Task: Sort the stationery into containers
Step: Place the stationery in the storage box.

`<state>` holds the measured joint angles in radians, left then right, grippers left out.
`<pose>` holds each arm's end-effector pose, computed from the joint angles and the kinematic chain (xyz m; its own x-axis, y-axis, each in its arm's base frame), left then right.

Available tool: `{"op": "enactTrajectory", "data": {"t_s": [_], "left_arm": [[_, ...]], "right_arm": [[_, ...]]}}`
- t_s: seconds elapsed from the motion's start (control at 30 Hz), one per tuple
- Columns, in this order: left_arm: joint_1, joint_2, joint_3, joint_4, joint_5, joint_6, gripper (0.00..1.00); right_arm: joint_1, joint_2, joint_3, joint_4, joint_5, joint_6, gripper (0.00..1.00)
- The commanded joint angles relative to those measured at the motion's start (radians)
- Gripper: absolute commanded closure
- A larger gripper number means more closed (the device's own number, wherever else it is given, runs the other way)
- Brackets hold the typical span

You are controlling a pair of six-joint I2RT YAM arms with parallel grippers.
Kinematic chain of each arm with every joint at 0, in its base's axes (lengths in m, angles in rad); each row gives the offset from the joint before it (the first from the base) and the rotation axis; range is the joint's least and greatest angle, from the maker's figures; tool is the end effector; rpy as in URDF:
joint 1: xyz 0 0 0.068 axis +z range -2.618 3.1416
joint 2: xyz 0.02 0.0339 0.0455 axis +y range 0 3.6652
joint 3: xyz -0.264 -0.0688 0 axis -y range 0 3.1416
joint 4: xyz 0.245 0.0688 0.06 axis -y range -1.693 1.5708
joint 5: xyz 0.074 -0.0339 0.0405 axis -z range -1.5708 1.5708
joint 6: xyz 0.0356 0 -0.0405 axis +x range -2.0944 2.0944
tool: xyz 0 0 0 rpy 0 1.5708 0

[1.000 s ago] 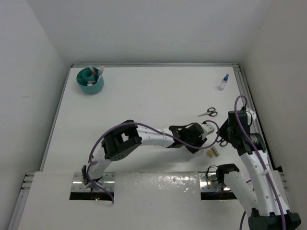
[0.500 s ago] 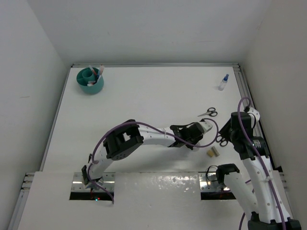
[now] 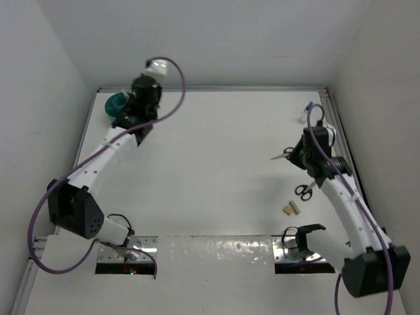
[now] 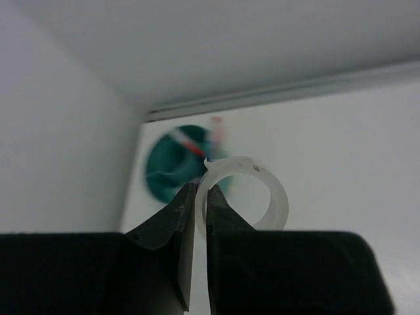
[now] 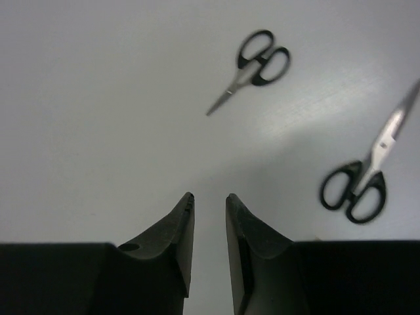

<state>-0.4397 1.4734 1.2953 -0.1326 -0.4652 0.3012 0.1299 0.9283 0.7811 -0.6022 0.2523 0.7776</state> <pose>0.3206 -0.1332 0.3595 -0.2660 0.4181 -0.8686 0.0763 0.9073 0.4134 0.1919 0.0161 0.2744 -0.4422 0.6274 -0.6410 0.5136 0.7630 0.3924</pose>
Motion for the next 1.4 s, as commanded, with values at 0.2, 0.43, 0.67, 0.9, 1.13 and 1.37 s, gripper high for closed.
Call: {"op": "enactTrajectory", "data": {"t_s": [0.2,0.43,0.67,0.9,1.13,1.37], "left_arm": [[0.511,0.157,0.272,-0.052,-0.205,0.115,1.00],[0.673,0.369,0.406,-0.062,-0.077,0.064,1.00],[0.771,0.412,0.393,-0.017,0.224,0.067,1.00],[0.865,0.338,0.047,0.614,0.765,0.502,1.00],[0.831,0.436,0.151,0.701,0.809,0.513,1.00],[0.796,0.396,-0.033,0.795,0.833,0.489,1.00]], "right_arm": [[0.183,0.363,0.287,0.258,0.004,-0.083,0.78],[0.241,0.446,0.311,0.306,0.064,-0.075,0.79],[0.277,0.480,0.290,0.289,0.111,-0.049,0.79],[0.301,0.514,0.329,0.291,0.128,-0.083,0.79],[0.304,0.517,0.311,0.308,0.143,-0.052,0.79],[0.300,0.495,0.261,0.312,0.214,-0.061,0.80]]}}
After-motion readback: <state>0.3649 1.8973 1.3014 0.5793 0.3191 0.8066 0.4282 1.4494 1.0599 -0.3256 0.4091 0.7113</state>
